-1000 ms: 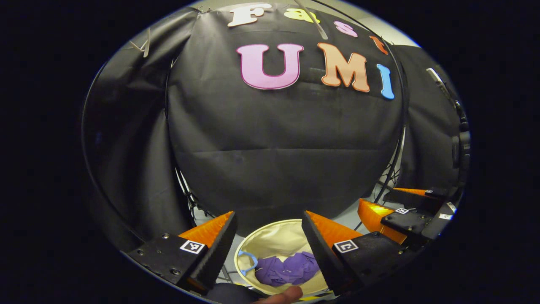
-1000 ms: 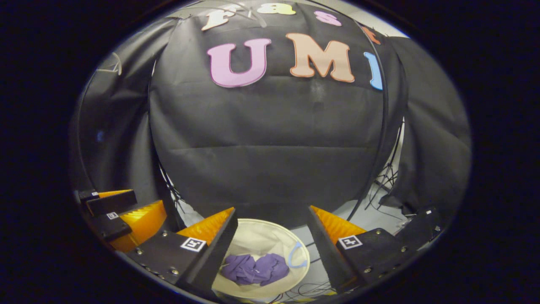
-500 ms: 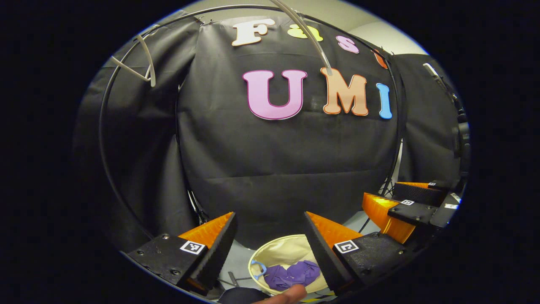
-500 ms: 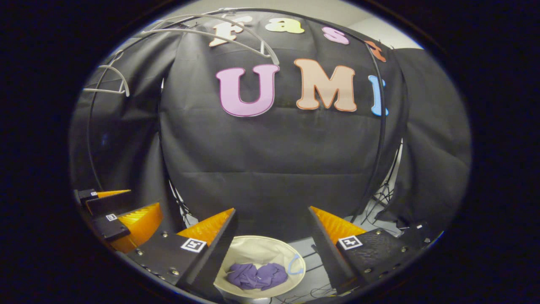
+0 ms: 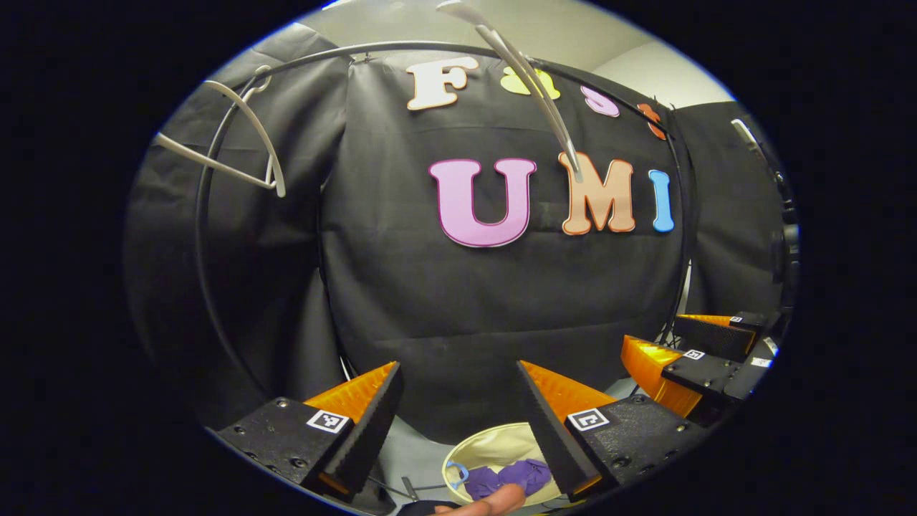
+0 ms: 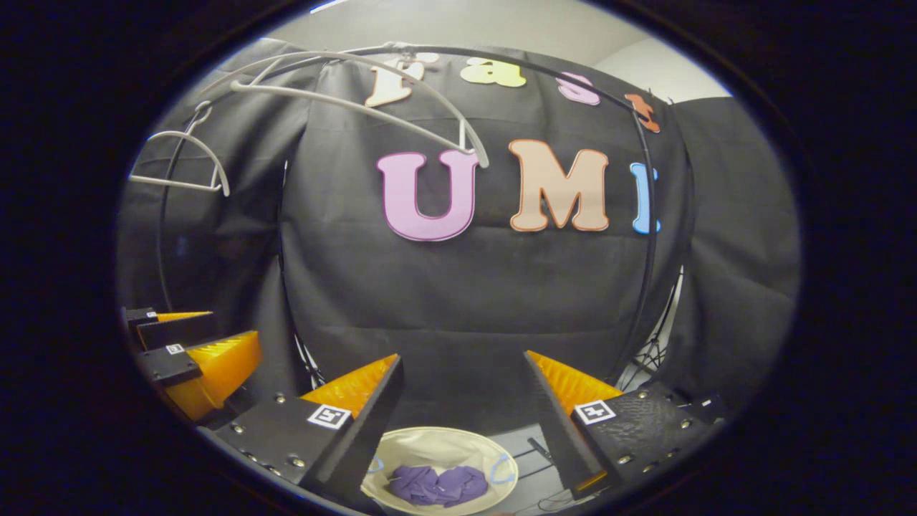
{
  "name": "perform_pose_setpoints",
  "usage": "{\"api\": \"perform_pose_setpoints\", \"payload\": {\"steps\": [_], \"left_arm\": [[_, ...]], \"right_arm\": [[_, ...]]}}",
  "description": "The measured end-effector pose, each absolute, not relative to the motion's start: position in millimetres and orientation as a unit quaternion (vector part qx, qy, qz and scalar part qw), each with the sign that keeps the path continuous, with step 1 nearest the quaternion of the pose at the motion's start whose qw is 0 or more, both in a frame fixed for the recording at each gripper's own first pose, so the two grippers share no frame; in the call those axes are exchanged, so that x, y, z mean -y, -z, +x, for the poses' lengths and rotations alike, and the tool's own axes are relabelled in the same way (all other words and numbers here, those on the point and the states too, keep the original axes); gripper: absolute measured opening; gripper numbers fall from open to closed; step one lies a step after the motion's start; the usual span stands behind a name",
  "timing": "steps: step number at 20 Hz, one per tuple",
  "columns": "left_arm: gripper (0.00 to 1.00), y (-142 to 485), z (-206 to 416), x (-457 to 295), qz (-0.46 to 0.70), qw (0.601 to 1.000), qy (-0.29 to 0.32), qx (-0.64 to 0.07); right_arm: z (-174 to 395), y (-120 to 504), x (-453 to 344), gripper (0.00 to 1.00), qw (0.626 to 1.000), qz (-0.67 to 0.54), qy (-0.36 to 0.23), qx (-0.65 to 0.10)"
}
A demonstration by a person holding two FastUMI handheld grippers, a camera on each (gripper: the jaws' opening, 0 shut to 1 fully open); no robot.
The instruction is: Grasp the clothes on the hanger with both hands and then place them into the laundry hamper below.
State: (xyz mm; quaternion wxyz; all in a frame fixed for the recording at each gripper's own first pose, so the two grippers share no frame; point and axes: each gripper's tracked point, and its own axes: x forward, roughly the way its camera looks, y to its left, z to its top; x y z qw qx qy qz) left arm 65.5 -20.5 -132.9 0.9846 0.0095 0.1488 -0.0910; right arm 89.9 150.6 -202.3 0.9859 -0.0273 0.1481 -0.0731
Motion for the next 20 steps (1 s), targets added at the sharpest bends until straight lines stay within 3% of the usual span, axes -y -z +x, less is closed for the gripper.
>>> {"api": "perform_pose_setpoints", "payload": {"steps": [9,12,20], "left_arm": [[0.94,86.8,54.9,23.0,0.003,0.989,0.094,-0.111],[0.94,72.0,49.8,22.9,-0.001,0.992,0.085,-0.096],[0.94,48.6,32.9,38.4,-0.005,0.995,0.071,-0.075]], "right_arm": [[82.9,166.4,-147.6,0.94,0.989,-0.043,0.066,-0.122],[75.0,144.3,-146.3,1.0,0.992,-0.046,0.062,-0.097],[53.9,104.5,-139.6,0.94,0.997,-0.041,0.037,-0.057]]}}
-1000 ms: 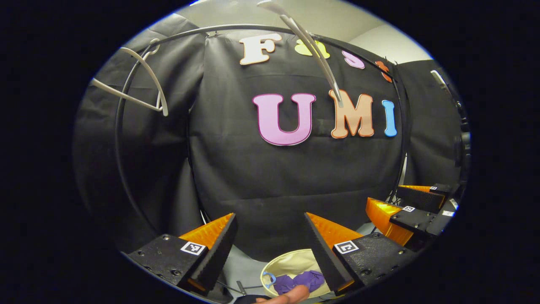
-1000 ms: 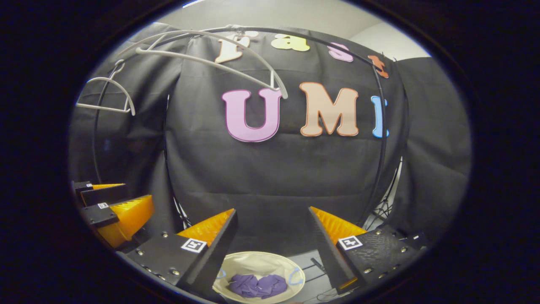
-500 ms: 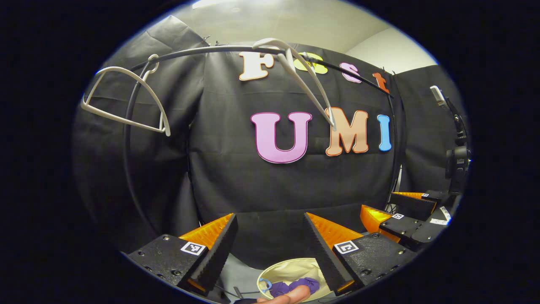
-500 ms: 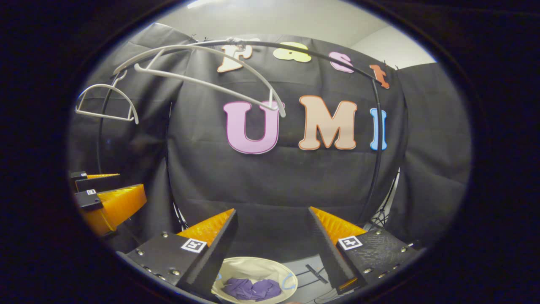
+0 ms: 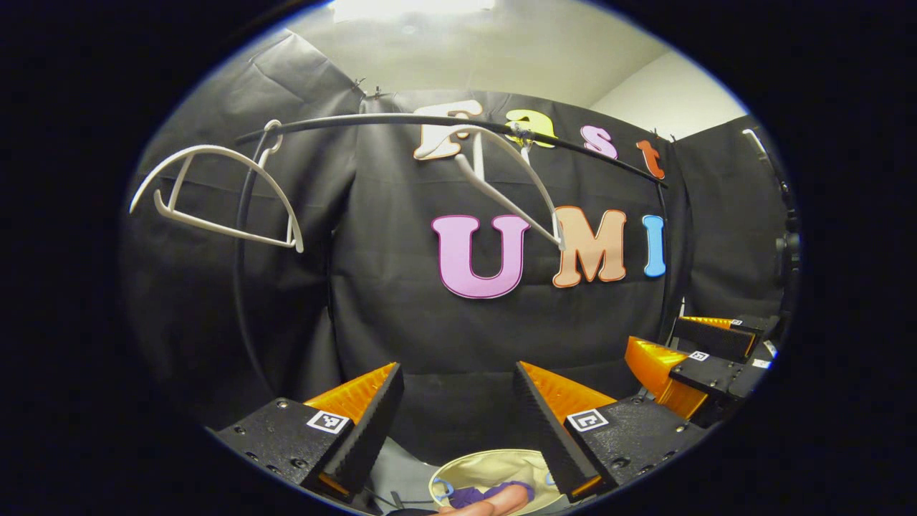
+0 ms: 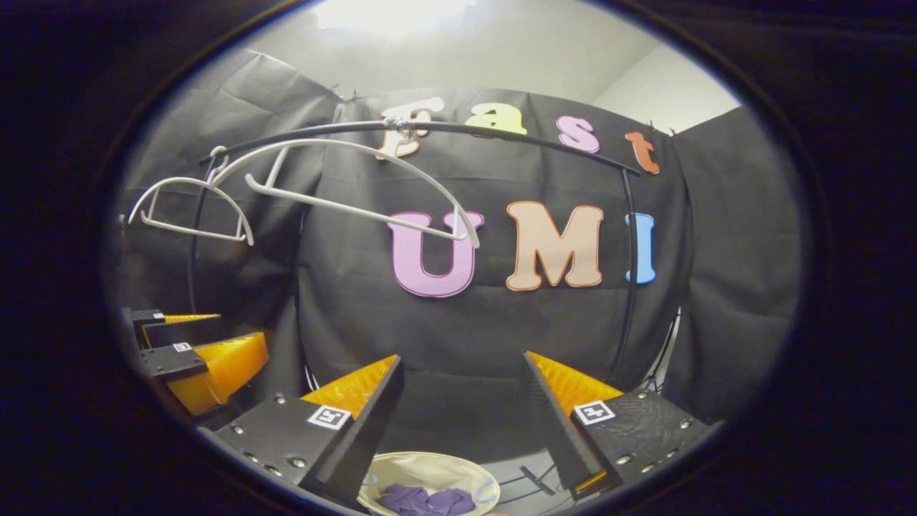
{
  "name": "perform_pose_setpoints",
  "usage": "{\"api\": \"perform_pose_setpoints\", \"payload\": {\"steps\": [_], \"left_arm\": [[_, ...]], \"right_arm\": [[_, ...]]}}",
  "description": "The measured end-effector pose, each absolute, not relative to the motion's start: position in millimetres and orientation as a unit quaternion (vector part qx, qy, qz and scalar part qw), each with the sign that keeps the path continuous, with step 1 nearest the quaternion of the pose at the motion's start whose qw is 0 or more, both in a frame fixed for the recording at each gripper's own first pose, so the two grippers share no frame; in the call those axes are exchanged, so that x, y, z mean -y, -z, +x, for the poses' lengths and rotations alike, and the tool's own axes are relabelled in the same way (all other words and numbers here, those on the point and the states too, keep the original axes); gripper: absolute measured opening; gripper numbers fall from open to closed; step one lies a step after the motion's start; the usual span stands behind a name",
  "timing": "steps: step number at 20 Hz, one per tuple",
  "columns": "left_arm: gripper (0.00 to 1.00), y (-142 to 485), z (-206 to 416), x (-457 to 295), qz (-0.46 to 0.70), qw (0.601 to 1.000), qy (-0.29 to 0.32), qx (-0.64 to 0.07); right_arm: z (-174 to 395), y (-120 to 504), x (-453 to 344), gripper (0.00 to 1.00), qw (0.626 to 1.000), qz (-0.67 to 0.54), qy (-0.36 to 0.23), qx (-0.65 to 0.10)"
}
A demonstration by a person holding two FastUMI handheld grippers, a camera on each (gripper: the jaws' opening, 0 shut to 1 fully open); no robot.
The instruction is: Grasp the clothes on the hanger with both hands and then place them into the laundry hamper below.
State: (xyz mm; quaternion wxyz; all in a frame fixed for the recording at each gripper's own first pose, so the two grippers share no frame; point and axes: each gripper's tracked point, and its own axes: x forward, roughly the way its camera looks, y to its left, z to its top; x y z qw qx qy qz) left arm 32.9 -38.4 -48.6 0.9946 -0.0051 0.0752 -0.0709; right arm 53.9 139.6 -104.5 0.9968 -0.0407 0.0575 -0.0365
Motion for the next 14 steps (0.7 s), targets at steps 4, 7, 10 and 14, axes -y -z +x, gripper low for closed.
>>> {"api": "perform_pose_setpoints", "payload": {"steps": [4,7,10,14], "left_arm": [[0.94,39.1,22.3,63.0,-0.005,0.996,0.068,-0.061],[0.92,32.8,15.2,84.1,-0.001,0.996,0.069,-0.056],[0.93,26.0,14.4,97.6,0.011,0.997,0.063,-0.052],[0.94,27.7,12.2,111.9,0.0,0.997,0.052,-0.058]], "right_arm": [[38.3,92.6,-134.2,0.94,0.998,-0.047,0.007,-0.042],[27.6,76.4,-118.6,0.94,0.999,-0.047,-0.008,-0.018],[15.9,64.8,-92.6,0.97,0.999,-0.034,-0.007,-0.004],[3.2,59.5,-57.3,0.94,1.0,-0.016,-0.001,-0.003]]}}
